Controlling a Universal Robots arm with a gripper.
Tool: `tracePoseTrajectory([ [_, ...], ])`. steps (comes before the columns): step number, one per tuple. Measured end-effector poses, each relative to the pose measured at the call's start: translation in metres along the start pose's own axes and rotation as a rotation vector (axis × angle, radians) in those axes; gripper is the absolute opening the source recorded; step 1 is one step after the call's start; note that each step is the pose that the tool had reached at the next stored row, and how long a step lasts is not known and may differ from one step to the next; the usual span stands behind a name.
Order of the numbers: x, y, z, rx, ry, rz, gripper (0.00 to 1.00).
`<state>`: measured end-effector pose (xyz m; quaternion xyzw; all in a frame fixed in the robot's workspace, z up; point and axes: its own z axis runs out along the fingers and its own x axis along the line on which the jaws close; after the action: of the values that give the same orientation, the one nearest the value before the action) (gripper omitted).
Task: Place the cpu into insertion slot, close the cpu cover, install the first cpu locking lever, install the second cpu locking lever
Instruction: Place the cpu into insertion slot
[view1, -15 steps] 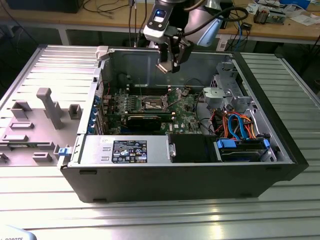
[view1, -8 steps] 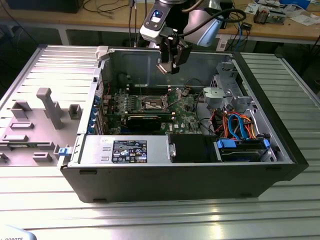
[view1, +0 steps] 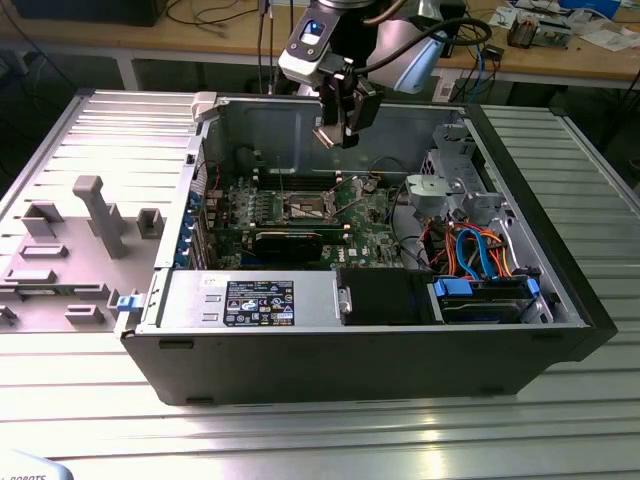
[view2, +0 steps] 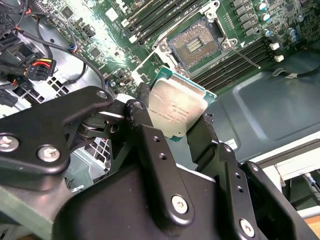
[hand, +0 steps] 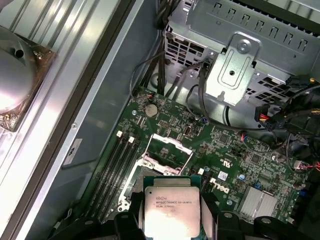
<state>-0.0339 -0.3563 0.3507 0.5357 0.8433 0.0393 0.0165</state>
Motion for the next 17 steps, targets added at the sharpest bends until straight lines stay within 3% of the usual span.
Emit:
tracePoseTrajectory([
  [5, 0.0000, 0.0000, 0.0000, -0.0005, -0.0026, 0.030, 0.54],
  [9, 0.0000, 0.0000, 0.0000, -0.0017, -0.0104, 0.123, 0.54],
  [17, 0.0000, -0.0001, 0.0007, -0.0033, -0.0232, 0.259, 0.54],
])
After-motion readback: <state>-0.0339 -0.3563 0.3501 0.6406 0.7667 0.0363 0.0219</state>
